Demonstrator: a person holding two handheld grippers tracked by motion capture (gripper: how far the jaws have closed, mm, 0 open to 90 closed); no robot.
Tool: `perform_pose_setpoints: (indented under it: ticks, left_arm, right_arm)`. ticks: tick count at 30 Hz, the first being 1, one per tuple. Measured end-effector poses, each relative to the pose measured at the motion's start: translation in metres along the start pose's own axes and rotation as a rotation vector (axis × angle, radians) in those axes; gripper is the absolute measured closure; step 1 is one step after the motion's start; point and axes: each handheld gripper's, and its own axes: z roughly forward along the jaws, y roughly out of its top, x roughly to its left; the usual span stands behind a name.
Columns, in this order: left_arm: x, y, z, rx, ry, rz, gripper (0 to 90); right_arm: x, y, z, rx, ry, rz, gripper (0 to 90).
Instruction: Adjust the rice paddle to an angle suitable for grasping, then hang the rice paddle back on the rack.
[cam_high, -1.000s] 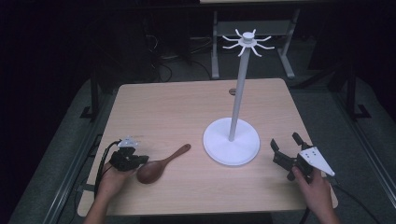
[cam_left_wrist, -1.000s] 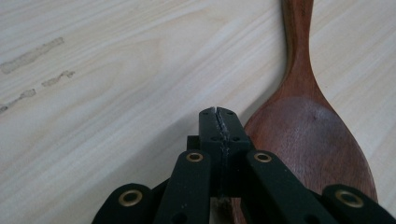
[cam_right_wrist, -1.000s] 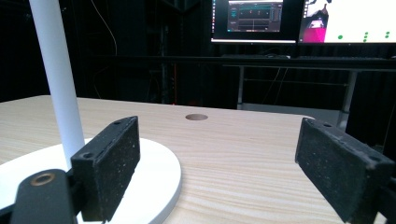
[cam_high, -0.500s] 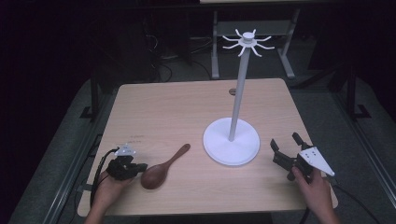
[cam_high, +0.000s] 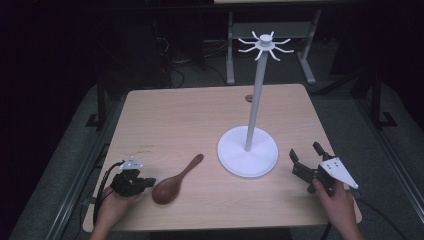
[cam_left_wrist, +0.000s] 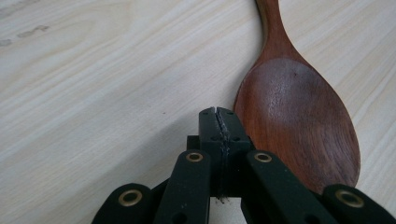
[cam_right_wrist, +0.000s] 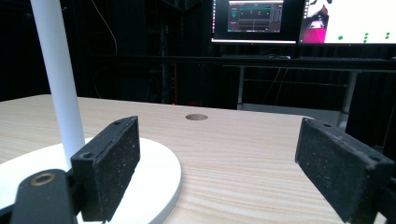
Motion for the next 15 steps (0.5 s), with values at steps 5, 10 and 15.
perform_pose_setpoints:
  ticks: [5, 10, 15]
  left_arm:
    - [-0.002, 0.006, -0.006, -0.001, 0.009, -0.004, 74.2]
    - [-0.005, 0.016, -0.009, 0.016, 0.0, -0.009, 58.9]
    - [-0.011, 0.035, -0.007, 0.075, -0.009, 0.01, 52.4]
  right_arm:
    - [0.0, 0.0, 0.0, 0.0, 0.0, 0.0, 13.5]
    - [0.0, 0.0, 0.0, 0.0, 0.0, 0.0, 13.5]
    - [0.0, 0.0, 0.0, 0.001, 0.0, 0.002, 13.5]
